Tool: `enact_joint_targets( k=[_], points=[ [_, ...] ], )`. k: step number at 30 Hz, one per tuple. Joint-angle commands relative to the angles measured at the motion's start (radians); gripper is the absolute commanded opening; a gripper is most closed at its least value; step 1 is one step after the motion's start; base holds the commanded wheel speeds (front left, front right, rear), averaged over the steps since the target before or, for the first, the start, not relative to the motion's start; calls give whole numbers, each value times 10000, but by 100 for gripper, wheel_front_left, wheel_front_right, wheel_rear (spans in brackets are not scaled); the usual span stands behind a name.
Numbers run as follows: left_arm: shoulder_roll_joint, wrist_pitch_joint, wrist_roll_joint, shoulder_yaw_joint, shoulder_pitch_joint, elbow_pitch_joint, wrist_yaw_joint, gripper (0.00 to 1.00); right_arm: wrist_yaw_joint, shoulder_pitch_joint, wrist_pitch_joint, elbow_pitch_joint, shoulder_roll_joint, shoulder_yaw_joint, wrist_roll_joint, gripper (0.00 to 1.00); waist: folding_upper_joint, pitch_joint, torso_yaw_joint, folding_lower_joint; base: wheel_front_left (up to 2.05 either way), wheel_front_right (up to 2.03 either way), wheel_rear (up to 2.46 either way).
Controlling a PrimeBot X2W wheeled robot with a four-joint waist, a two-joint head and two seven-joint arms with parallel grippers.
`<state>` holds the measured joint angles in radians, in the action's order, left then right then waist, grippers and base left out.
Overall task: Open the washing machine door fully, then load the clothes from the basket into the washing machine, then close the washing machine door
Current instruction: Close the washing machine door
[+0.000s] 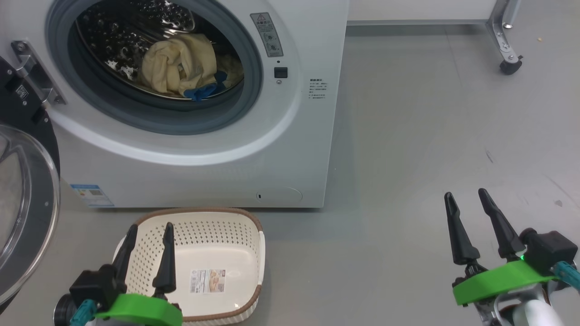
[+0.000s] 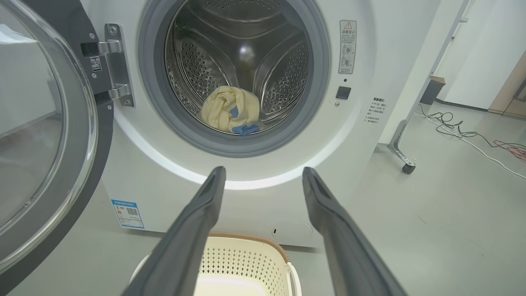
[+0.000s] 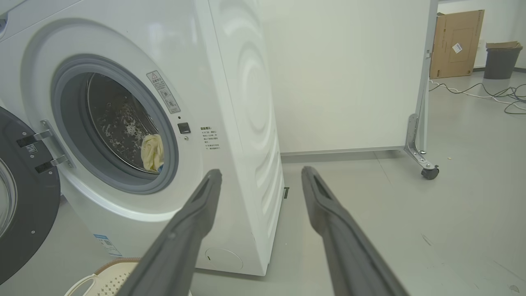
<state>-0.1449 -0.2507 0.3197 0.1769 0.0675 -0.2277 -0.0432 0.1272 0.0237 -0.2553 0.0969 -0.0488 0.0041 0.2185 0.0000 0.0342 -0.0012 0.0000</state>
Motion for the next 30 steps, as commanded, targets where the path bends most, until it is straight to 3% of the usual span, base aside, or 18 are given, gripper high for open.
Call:
enact_joint_targets(
  k=[1,21,30],
  points=[
    [-105,-111,31,-424,517,255,8,100,35,-485,-65,-288,-15,196,-6,100,0,1,4,0,-87,87,0],
    [-38,-111,-186,-465,430,320,-33,100,35,-451,-65,-192,-15,305,-18,100,0,-145,35,0,-182,182,0],
    [22,-111,-193,-515,422,284,-88,100,35,-470,-65,-169,-15,338,-26,100,0,-148,50,0,-100,100,0]
  ],
)
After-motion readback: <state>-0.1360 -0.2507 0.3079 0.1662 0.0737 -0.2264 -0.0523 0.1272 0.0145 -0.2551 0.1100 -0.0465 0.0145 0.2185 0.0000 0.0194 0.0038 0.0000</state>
